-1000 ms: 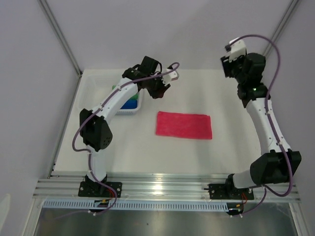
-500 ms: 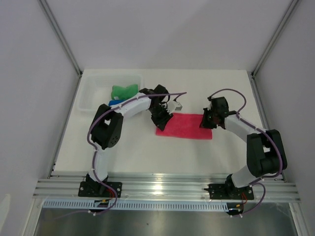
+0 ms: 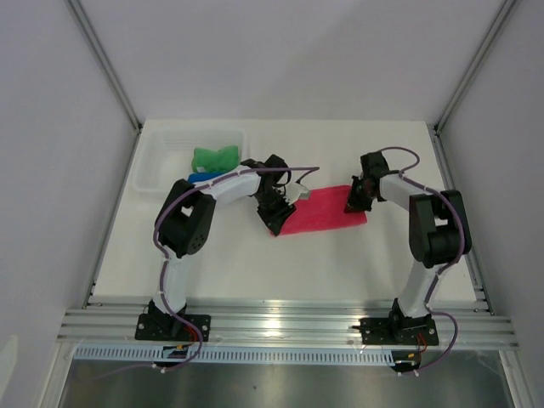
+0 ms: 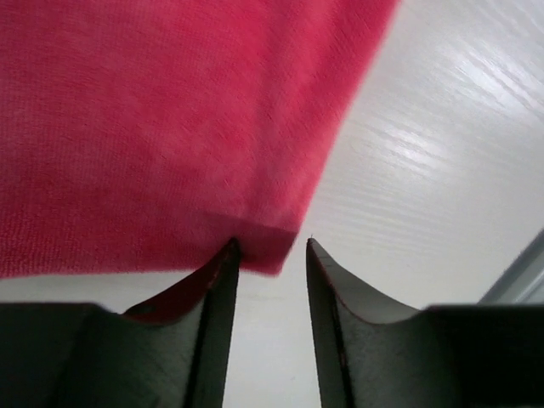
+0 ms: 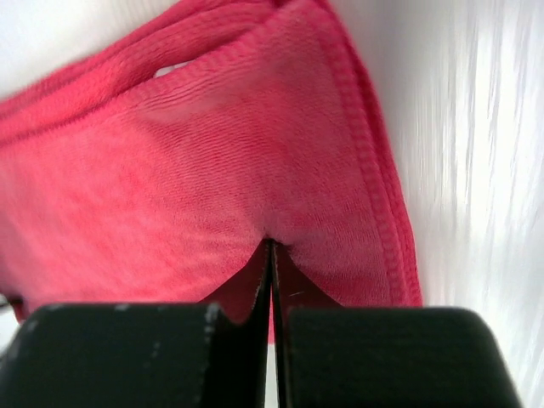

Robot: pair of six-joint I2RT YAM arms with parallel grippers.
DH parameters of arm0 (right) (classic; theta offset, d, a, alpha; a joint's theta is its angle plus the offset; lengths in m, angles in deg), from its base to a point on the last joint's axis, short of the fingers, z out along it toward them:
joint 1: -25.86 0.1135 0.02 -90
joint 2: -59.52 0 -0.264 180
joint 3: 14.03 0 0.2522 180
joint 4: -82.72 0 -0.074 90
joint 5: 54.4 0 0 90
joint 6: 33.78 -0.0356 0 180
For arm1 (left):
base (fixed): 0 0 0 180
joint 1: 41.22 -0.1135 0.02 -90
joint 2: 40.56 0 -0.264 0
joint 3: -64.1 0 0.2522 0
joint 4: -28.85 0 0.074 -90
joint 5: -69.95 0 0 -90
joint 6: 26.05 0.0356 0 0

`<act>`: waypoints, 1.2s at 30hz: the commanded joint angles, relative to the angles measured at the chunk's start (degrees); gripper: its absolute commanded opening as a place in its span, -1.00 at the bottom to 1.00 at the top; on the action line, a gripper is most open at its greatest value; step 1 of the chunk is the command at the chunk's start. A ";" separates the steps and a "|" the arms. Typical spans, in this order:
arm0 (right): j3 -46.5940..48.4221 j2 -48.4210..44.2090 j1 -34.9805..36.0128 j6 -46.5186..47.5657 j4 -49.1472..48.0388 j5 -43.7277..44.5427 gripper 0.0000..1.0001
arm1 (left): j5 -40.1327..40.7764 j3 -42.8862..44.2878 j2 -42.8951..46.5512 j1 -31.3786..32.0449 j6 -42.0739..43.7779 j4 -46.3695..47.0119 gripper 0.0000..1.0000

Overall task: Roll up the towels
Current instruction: Fold the towel

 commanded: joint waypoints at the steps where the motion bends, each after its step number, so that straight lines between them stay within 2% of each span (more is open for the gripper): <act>1: 9.35 8.92 -1.48 3.61 2.26 9.74 -1.00 | -3.51 4.98 3.68 -0.50 0.33 -4.06 -0.14; 5: 24.55 18.78 -0.78 5.55 4.72 8.51 -1.00 | -7.38 11.60 5.35 -1.12 1.03 -9.87 -0.08; 7: 39.10 24.82 0.54 6.78 7.26 7.20 -1.00 | -8.34 14.50 6.75 -2.08 1.65 -12.59 -0.07; 9: 42.74 28.01 1.51 7.30 9.02 6.32 -1.00 | -8.35 15.12 7.98 -2.78 2.61 -12.43 -0.07; 10: 49.56 29.94 1.95 8.27 9.99 6.05 -1.00 | -7.31 14.86 9.03 -3.14 4.27 -11.99 -0.07; 12: 54.62 30.05 2.83 10.11 11.67 5.87 -0.96 | -4.67 13.46 9.65 -3.67 6.39 -10.76 -0.06; 13: 56.73 29.35 3.01 12.21 11.67 5.52 -0.82 | -1.09 12.93 9.83 -3.67 8.92 -9.19 -0.06; 15: 55.00 23.66 3.01 15.46 9.22 3.95 -0.64 | 1.74 12.05 9.74 -3.67 12.09 -8.30 -0.06; 16: 49.34 20.85 3.18 19.66 7.56 1.94 -0.44 | 2.98 11.87 9.74 -3.76 12.37 -7.25 -0.06; 17: 45.36 14.47 3.44 21.70 3.45 0.78 -0.36 | 4.47 11.61 10.09 -4.28 12.37 -6.63 -0.08; 19: 36.06 7.85 4.06 26.18 -0.79 -2.99 -0.14 | 4.13 10.91 10.71 -5.25 10.10 -4.62 -0.09; 20: 26.61 1.81 4.76 31.16 -4.46 -7.18 -0.05 | 2.74 10.47 11.58 -6.56 8.87 -3.91 -0.09; 22: 18.12 -2.89 7.91 37.07 -7.04 -9.59 0.17 | 0.98 8.80 12.73 -7.97 5.62 -2.76 -0.09; 23: 11.90 -4.82 9.67 42.67 -7.83 -8.55 0.19 | 0.18 8.01 13.17 -9.11 4.74 -1.45 -0.08; 24: 9.75 -7.11 11.69 44.90 -7.58 -6.63 0.20 | -0.69 5.83 14.48 -9.55 3.68 -0.83 -0.08; 28: 6.74 -6.26 25.03 49.76 -3.37 6.63 0.22 | 0.17 1.33 17.56 -10.61 3.49 1.46 -0.07; 30: 6.82 -4.76 27.34 49.24 -2.31 11.64 0.22 | 0.53 -0.25 18.44 -10.88 3.76 1.99 -0.07; 36: 8.23 1.21 28.58 46.42 -0.81 12.29 0.20 | -0.17 -2.37 19.68 -12.19 3.41 2.16 -0.08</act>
